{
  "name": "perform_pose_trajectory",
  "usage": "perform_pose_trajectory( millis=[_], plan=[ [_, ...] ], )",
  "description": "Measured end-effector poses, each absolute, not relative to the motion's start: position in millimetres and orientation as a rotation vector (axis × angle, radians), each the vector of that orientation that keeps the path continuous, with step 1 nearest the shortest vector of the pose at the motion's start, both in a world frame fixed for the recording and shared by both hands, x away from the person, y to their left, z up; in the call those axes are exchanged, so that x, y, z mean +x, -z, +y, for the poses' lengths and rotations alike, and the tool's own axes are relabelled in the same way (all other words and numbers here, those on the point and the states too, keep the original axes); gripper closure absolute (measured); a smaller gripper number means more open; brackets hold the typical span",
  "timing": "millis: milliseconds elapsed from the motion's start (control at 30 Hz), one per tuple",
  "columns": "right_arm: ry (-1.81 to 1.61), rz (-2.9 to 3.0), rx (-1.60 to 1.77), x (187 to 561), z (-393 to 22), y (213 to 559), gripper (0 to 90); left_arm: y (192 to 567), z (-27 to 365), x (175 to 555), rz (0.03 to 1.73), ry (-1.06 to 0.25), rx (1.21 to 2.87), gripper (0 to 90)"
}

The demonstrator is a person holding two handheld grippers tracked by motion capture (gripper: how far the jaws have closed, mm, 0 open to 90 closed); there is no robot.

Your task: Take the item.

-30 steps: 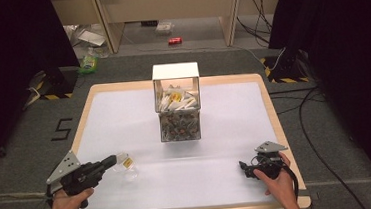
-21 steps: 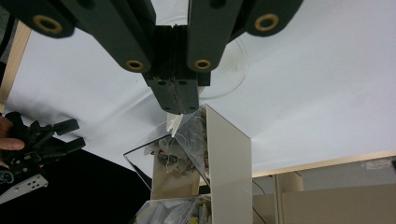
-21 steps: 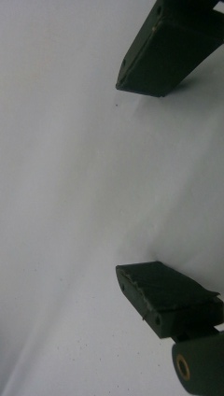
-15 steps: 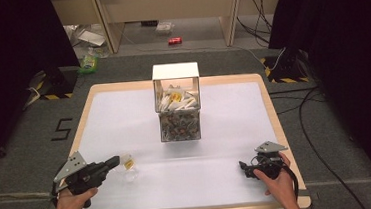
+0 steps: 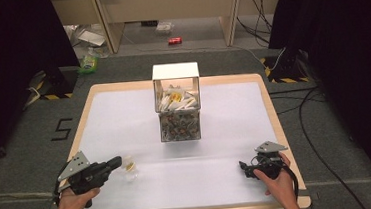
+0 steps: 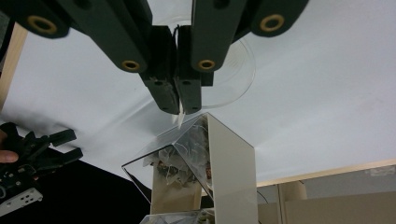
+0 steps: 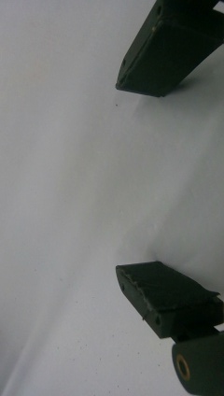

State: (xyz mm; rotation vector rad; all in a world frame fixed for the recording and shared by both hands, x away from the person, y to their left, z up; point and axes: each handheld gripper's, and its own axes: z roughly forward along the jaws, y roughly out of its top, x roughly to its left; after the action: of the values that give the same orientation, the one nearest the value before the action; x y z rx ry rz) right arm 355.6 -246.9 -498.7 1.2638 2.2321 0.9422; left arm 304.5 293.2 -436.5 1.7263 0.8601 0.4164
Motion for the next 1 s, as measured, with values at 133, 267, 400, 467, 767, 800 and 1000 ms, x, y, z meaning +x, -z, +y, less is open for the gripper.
perform_pose_trajectory(
  millis=[133,267,400,467,767,800,1000],
  plan=[
    [-0.942,2.232,1.264,356,-247,499,11.0,436,294,305,0.862,-0.412,1.718,84.2],
    [-0.942,2.232,1.266,356,-247,499,11.0,435,295,305,0.868,-0.416,1.701,81.7],
    [-0.942,2.232,1.266,356,-247,499,11.0,433,297,305,0.87,-0.407,1.69,77.5],
    [-0.942,2.233,1.266,356,-247,499,11.0,433,298,305,0.869,-0.394,1.689,74.8],
    [-0.942,2.232,1.264,356,-247,499,11.0,429,306,306,0.911,-0.38,1.661,56.3],
    [-0.942,2.232,1.264,356,-247,499,11.0,429,308,306,0.919,-0.381,1.665,53.3],
    [-0.942,2.231,1.263,356,-247,499,11.1,429,316,307,0.969,-0.379,1.674,36.2]
  ],
)
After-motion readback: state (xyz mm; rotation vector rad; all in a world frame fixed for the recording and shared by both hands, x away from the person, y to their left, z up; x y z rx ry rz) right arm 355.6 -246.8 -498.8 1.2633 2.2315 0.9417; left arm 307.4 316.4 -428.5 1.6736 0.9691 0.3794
